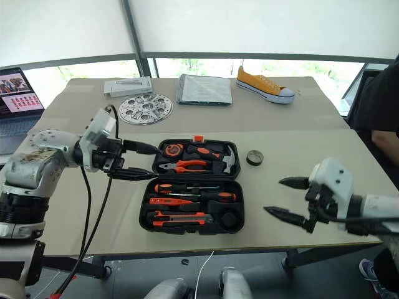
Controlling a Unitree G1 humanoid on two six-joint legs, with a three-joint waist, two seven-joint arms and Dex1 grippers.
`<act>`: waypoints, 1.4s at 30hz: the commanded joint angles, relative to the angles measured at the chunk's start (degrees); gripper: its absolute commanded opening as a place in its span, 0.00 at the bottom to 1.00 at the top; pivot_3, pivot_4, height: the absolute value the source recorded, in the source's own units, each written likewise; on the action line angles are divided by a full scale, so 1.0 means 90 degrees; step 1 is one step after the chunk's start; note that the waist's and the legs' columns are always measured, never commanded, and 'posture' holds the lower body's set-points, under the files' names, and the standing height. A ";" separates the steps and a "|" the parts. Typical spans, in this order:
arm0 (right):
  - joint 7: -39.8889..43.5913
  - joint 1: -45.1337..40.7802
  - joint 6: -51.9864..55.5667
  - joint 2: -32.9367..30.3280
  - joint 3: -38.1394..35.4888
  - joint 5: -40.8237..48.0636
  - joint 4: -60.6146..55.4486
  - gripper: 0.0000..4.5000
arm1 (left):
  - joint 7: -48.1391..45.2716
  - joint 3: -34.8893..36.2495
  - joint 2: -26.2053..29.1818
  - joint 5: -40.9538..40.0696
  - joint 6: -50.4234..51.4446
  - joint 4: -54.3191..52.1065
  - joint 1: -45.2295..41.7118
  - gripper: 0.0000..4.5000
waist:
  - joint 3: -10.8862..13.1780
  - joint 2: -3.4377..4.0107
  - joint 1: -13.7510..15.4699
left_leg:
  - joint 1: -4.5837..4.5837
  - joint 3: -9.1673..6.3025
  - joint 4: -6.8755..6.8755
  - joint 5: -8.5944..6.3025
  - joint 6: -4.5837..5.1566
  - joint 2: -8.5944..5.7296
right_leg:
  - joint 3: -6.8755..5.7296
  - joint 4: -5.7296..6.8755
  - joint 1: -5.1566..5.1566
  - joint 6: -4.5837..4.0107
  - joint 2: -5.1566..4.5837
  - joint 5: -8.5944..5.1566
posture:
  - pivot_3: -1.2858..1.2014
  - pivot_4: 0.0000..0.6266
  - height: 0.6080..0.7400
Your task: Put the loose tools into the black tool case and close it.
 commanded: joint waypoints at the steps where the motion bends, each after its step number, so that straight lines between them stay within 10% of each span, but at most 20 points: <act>1: 0.0296 -0.1287 -0.0703 0.0009 0.1061 -0.0708 0.1222 1.00 | 0.0116 0.0059 -0.0028 -0.0272 0.0142 -0.0433 0.0057 0.98 | 0.0001 -0.0001 -0.0014 | 0.0000 0.0000 -0.0002 0.0000 0.0000 0.0001 | 0.0000 0.0002 -0.0002 -0.0001 0.0001 0.0000 | 0.52 0.24 1.00; 8: 0.0641 -0.4503 -0.2157 0.1172 0.3493 -0.2782 0.4554 1.00 | 0.0255 -0.0155 -0.0082 -0.0001 -0.0213 -0.0530 0.0088 0.98 | 0.0011 -0.0004 -0.0111 | -0.0007 0.0014 -0.0001 0.0002 -0.0002 0.0007 | 0.0005 0.0008 -0.0013 -0.0008 0.0000 0.0003 | 0.52 0.24 1.00; 17: 0.0377 -0.6212 -0.4121 0.2303 0.4489 -0.4391 0.8078 1.00 | 0.0501 -0.0076 0.0086 0.0014 -0.0318 -0.0870 0.0412 0.98 | 0.0011 -0.0002 -0.0113 | -0.0070 0.0010 0.0021 0.0002 -0.0002 -0.0002 | -0.0007 0.0017 -0.0080 -0.0012 -0.0008 0.0005 | 0.52 0.24 1.00; 28: 0.0233 -0.6489 -0.4888 0.2756 0.4310 -0.4725 0.9028 0.21 | 0.0625 -0.0112 0.0198 0.0037 -0.0366 -0.0920 0.0480 1.00 | 0.0011 0.0001 -0.0176 | -0.0094 0.0006 0.0047 0.0011 -0.0018 0.0000 | -0.0011 0.0032 -0.0100 -0.0034 -0.0004 0.0019 | 0.52 0.24 1.00; 31: 0.0252 -0.6431 -0.4986 0.2685 0.4227 -0.4722 0.8990 0.01 | 0.0608 -0.0195 0.0158 0.0081 -0.0420 -0.0890 0.0446 1.00 | 0.0011 0.0001 -0.0173 | -0.0094 0.0006 0.0048 0.0011 -0.0017 -0.0001 | -0.0009 0.0033 -0.0100 -0.0034 -0.0004 0.0019 | 0.52 0.24 1.00; 36: 0.1213 -0.6109 -0.4660 0.2204 0.3841 -0.4153 0.7871 0.01 | 0.0421 -0.0373 0.0178 0.0145 -0.0498 -0.0870 0.0454 1.00 | 0.0011 0.0002 -0.0150 | -0.0099 0.0001 0.0046 0.0011 -0.0017 -0.0001 | -0.0013 0.0031 -0.0102 -0.0034 -0.0004 0.0019 | 0.52 0.24 1.00; 42: 0.3000 -0.4177 -0.1042 0.1014 0.3269 -0.1253 0.2119 0.01 | -0.0052 -0.0704 0.0323 0.0409 -0.0980 -0.0829 0.0658 1.00 | 0.0012 0.0022 -0.0125 | -0.0112 -0.0014 0.0046 0.0010 -0.0016 0.0009 | -0.0022 0.0032 -0.0111 -0.0034 0.0000 0.0019 | 0.52 0.24 1.00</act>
